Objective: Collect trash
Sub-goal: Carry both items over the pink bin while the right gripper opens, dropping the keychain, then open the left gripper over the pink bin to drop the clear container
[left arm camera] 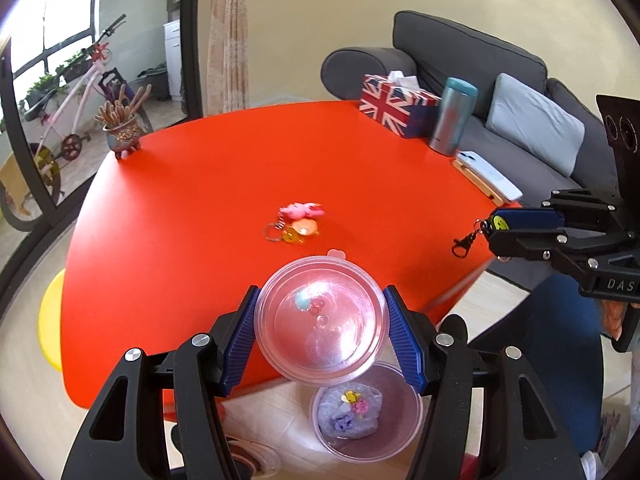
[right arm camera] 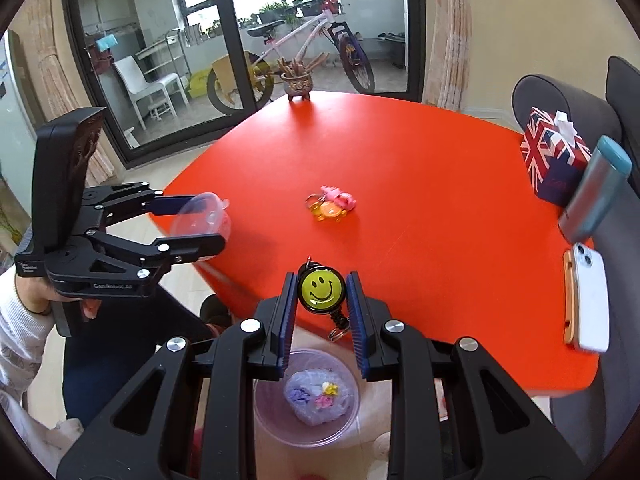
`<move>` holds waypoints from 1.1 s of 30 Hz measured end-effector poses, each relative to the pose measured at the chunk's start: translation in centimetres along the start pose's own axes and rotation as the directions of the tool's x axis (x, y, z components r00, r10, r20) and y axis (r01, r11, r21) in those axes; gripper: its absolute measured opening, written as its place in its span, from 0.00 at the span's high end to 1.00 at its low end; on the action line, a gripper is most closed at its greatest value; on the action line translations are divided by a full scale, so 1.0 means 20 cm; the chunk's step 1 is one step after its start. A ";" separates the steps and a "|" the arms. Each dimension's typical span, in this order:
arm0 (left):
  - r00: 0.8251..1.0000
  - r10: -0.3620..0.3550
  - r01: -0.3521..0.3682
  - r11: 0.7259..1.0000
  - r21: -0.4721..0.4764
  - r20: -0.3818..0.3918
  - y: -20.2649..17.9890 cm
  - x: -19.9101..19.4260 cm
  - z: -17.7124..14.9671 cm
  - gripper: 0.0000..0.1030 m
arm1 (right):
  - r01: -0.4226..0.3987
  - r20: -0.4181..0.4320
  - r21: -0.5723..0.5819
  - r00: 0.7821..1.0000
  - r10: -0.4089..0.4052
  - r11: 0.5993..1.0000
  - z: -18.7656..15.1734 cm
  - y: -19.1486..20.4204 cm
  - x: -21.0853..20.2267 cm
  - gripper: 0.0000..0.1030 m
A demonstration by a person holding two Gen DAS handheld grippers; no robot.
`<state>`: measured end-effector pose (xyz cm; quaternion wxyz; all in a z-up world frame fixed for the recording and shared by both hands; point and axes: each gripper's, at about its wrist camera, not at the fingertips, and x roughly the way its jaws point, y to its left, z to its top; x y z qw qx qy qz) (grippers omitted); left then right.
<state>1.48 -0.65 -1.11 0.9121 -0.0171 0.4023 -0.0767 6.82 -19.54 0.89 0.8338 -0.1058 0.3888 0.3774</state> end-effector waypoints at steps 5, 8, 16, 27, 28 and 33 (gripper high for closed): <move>1.000 -0.029 0.029 1.000 -0.002 -0.001 -0.05 -0.04 -0.07 0.42 | -0.023 -0.010 0.002 1.000 0.023 1.000 -0.11 0.05 -0.03 0.76; 1.000 -0.028 0.028 1.000 0.000 0.003 -0.07 -0.07 -0.11 0.42 | -0.030 -0.023 -0.006 0.999 0.030 1.000 -0.17 0.09 -0.03 0.76; 0.999 -0.037 0.037 0.999 -0.022 -0.004 -0.08 -0.11 -0.22 0.42 | -0.065 -0.086 0.011 0.994 0.066 0.998 -0.36 0.14 0.01 0.76; 0.998 -0.059 0.059 0.998 -0.020 -0.021 -0.11 -0.11 -0.26 0.42 | -0.069 -0.093 0.019 0.993 0.070 0.997 -0.39 0.16 0.03 0.39; 0.998 -0.060 0.059 0.998 -0.019 -0.021 -0.11 -0.11 -0.26 0.42 | -0.068 -0.083 0.026 0.994 0.070 0.997 -0.39 0.15 0.03 0.31; 0.997 -0.067 0.067 0.998 -0.012 -0.036 -0.11 -0.10 -0.26 0.42 | -0.050 -0.061 0.056 0.997 0.053 0.997 -0.39 0.11 0.02 0.11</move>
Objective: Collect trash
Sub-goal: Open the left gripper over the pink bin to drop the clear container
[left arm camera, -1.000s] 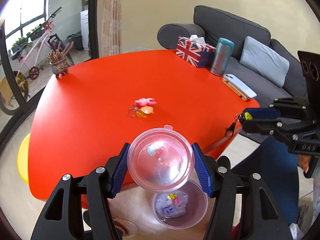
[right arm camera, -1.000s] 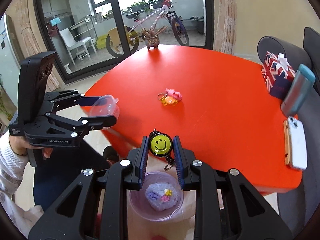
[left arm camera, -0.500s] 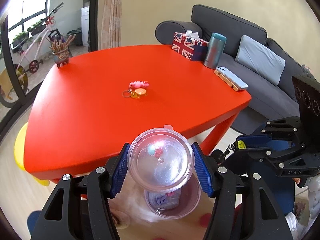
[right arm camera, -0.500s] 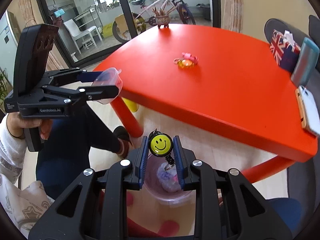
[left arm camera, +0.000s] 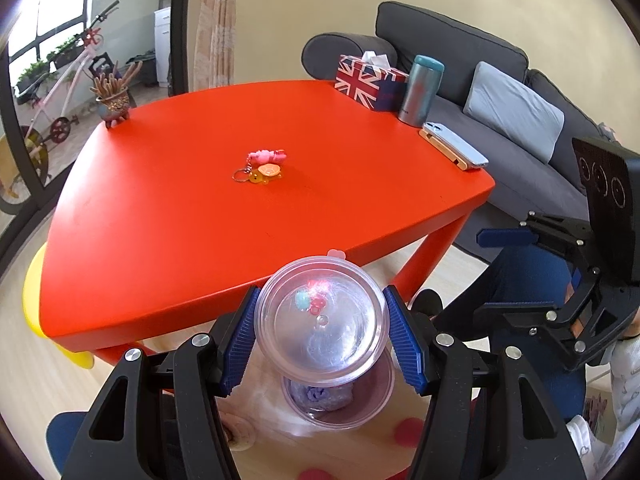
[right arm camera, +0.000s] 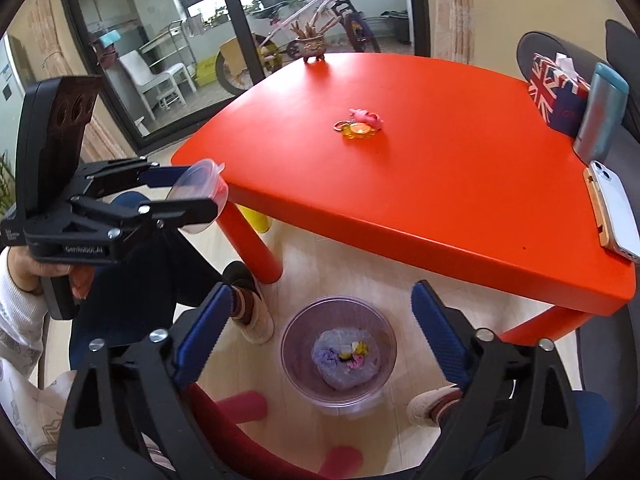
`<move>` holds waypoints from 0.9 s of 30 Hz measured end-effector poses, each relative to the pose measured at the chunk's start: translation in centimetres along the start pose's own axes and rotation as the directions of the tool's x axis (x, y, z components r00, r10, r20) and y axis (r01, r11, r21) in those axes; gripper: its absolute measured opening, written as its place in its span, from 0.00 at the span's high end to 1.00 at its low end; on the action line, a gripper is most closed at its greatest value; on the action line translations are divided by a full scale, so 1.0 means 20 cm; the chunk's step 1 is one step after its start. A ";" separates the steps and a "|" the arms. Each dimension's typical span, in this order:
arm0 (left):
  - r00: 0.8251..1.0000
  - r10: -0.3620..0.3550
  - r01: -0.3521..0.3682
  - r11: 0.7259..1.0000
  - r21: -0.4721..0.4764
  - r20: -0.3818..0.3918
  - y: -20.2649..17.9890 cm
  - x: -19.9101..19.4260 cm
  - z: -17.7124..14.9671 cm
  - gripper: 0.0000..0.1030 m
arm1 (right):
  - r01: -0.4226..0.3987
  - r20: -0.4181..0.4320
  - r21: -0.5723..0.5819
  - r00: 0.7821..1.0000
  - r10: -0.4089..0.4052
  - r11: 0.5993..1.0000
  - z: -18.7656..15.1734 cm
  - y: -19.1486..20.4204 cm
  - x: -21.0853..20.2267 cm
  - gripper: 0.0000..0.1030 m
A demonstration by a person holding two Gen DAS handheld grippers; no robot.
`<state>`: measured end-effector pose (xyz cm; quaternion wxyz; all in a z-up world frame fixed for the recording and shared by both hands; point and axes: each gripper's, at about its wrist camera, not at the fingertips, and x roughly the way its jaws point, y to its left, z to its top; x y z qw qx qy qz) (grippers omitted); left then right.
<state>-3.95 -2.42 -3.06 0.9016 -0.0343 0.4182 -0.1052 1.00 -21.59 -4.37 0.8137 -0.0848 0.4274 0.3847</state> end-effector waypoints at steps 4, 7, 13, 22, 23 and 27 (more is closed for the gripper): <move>1.000 -0.010 0.010 1.000 0.003 -0.006 -0.01 0.01 0.00 0.42 | 0.013 -0.001 0.007 1.000 -0.013 1.000 0.00 0.00 0.00 0.08; 1.000 -0.015 0.015 1.000 0.007 -0.010 -0.02 0.01 -0.01 0.42 | 0.020 0.005 0.019 1.000 -0.020 1.000 0.00 -0.02 -0.01 0.07; 0.999 -0.028 0.028 0.999 0.021 -0.017 -0.05 0.02 0.00 0.42 | 0.049 0.020 0.042 0.999 -0.050 0.998 0.00 -0.04 -0.06 0.06; 0.998 -0.057 0.059 0.997 0.055 -0.040 -0.13 0.06 -0.03 0.42 | 0.078 0.043 0.090 0.996 -0.082 0.993 -0.01 -0.10 -0.10 0.06; 0.997 -0.060 0.062 0.996 0.056 -0.041 -0.14 0.06 -0.03 0.42 | 0.080 0.046 0.094 0.995 -0.084 0.992 -0.01 -0.10 -0.10 0.06; 0.996 -0.072 0.074 0.995 0.063 -0.045 -0.17 0.07 -0.03 0.42 | 0.093 0.057 0.102 0.993 -0.099 0.990 -0.01 -0.12 -0.13 0.06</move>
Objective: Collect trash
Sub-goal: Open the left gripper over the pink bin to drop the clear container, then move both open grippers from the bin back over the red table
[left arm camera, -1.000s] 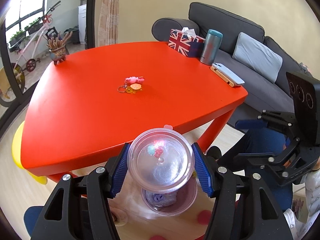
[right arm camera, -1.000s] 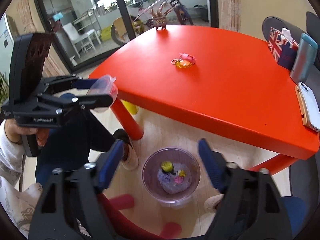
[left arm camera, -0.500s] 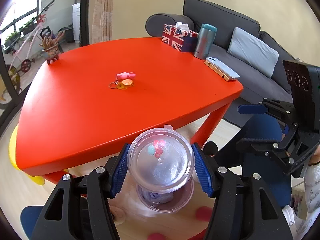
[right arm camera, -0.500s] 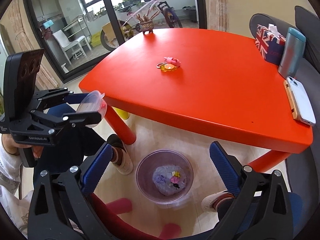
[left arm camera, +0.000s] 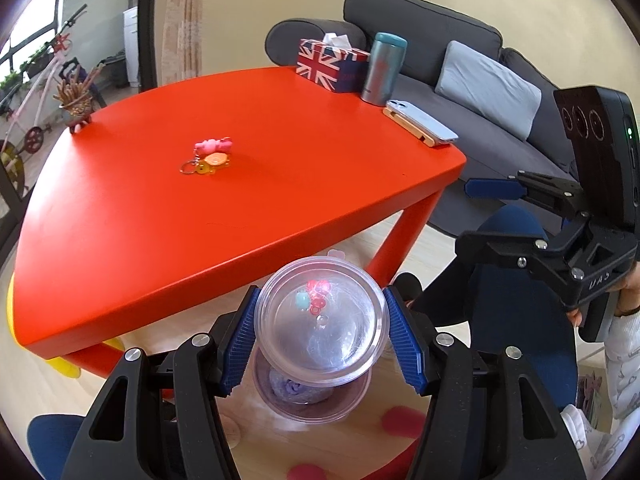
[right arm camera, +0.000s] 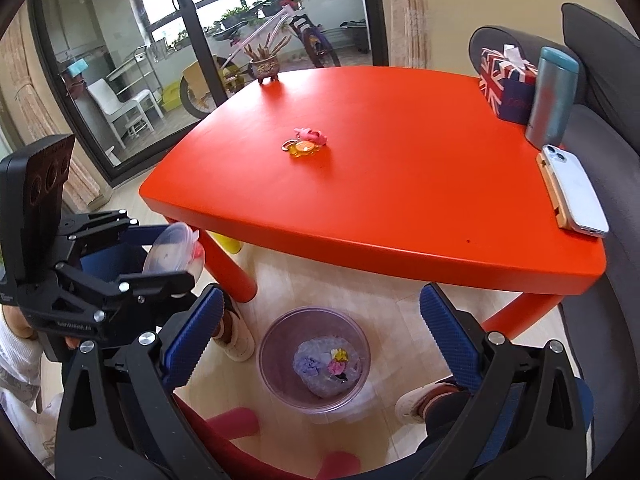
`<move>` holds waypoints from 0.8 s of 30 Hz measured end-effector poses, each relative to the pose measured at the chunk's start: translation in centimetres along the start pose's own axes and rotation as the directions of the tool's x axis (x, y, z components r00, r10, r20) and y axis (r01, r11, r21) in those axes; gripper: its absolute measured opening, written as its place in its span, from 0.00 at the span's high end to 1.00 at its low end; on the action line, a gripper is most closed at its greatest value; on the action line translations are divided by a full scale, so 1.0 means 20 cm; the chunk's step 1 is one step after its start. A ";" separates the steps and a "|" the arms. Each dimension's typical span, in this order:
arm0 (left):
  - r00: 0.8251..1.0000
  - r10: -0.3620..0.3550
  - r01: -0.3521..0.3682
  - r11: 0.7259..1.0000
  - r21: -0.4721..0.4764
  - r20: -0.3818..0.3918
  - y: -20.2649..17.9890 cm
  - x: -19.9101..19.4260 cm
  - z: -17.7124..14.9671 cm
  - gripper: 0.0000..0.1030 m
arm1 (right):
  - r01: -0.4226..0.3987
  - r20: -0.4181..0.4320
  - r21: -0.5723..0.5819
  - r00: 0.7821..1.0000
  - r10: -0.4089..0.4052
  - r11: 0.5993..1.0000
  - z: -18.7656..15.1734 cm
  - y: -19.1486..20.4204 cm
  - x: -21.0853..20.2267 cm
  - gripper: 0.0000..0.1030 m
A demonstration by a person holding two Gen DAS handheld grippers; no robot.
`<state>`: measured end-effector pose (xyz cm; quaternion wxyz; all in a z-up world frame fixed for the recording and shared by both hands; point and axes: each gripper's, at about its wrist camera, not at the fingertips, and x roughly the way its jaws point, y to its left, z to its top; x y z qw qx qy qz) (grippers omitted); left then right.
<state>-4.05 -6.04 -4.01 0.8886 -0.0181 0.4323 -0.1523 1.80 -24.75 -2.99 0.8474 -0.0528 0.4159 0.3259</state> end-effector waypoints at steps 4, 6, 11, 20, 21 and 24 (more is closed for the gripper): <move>1.000 -0.005 0.005 1.000 0.010 -0.001 -0.03 0.00 0.00 0.42 | 0.009 0.014 0.016 1.000 -0.010 1.000 0.00 -0.03 -0.02 0.06; 1.000 -0.005 0.005 1.000 0.014 0.001 -0.04 0.00 0.01 0.42 | 0.014 0.016 0.023 1.000 -0.015 1.000 0.00 -0.05 -0.02 0.06; 1.000 -0.018 0.018 1.000 0.012 0.014 -0.04 -0.02 0.02 0.13 | 0.018 0.031 0.033 0.999 -0.019 0.999 0.00 -0.06 -0.05 0.06; 0.999 0.010 -0.008 0.998 -0.057 0.037 0.03 -0.05 0.03 0.07 | 0.018 0.030 0.037 0.999 -0.019 0.999 0.01 -0.05 -0.04 0.06; 0.999 0.012 -0.010 0.998 -0.058 0.035 0.03 -0.05 0.04 0.07 | 0.017 0.029 0.035 0.999 -0.018 0.999 0.01 -0.05 -0.04 0.06; 0.999 0.022 -0.020 0.998 -0.059 0.033 0.04 -0.04 0.04 0.07 | 0.011 0.023 0.032 1.000 -0.012 0.999 0.01 -0.04 -0.03 0.06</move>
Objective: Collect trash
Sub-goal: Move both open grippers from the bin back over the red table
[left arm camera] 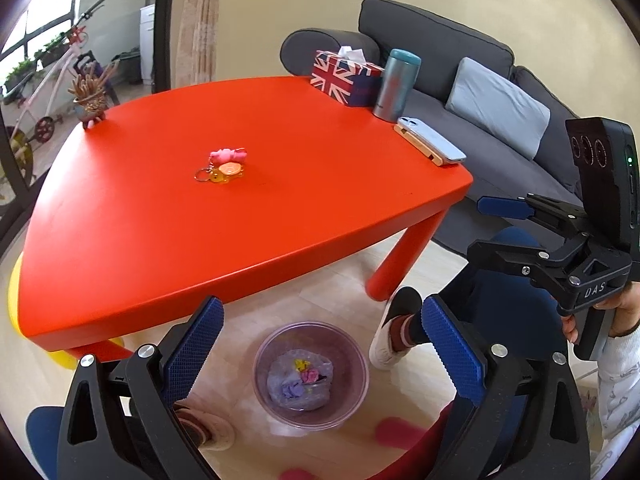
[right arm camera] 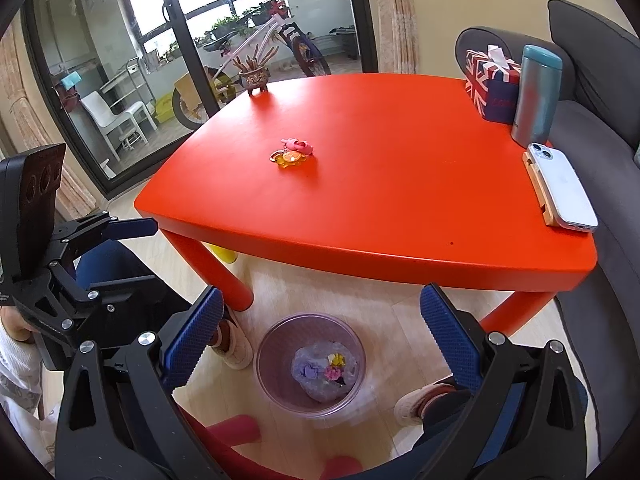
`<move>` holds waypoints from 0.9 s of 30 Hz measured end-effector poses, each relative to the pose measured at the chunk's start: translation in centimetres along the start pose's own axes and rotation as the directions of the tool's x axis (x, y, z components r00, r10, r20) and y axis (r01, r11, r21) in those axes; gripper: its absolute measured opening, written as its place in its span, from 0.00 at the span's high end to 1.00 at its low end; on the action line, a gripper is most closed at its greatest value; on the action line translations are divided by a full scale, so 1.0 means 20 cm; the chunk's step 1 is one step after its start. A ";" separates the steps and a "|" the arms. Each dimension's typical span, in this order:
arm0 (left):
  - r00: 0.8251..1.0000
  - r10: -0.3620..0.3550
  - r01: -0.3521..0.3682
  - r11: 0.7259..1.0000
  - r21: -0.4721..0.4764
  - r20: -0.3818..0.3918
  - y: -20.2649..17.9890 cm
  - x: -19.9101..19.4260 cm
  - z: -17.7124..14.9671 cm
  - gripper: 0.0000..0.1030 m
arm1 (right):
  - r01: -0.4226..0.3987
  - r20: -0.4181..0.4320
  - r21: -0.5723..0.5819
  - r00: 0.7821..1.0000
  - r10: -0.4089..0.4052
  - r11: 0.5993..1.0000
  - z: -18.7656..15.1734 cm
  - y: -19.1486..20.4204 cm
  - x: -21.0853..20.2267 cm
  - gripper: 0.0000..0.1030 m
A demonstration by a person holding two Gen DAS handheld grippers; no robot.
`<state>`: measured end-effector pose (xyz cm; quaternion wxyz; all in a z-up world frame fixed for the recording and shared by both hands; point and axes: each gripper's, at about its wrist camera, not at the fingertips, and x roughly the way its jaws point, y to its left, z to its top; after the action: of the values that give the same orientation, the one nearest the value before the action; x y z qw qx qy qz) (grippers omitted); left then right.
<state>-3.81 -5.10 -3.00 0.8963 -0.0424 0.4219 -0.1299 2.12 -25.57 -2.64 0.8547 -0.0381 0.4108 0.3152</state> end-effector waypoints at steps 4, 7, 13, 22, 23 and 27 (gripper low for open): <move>1.000 0.007 -0.007 1.000 -0.010 0.001 0.01 0.00 0.00 0.07 | -0.006 -0.007 -0.005 1.000 0.006 1.000 0.01 0.01 0.02 0.06; 1.000 0.009 -0.009 1.000 -0.014 0.002 0.02 -0.01 0.00 0.07 | -0.010 -0.011 -0.006 1.000 0.009 1.000 0.01 0.01 0.03 0.06; 1.000 0.025 -0.025 0.999 -0.031 0.012 0.05 -0.04 0.01 0.07 | -0.020 -0.007 -0.014 1.000 0.020 1.000 0.04 0.03 0.03 0.06; 0.998 0.061 -0.060 0.997 -0.053 0.026 0.13 -0.08 0.06 0.07 | -0.047 0.003 -0.053 0.999 0.047 0.998 0.19 0.08 0.08 0.05; 0.998 0.063 -0.062 0.997 -0.056 0.027 0.14 -0.08 0.07 0.07 | -0.049 0.003 -0.058 0.999 0.049 0.997 0.22 0.08 0.09 0.05; 0.997 0.077 -0.074 0.995 -0.070 0.032 0.19 -0.10 0.11 0.07 | -0.055 -0.008 -0.095 0.999 0.054 0.994 0.34 0.11 0.15 0.05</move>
<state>-2.50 -0.96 -0.87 0.9058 -0.0593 0.4118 -0.0805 6.86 -20.04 0.02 0.8418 -0.0683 0.3988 0.3573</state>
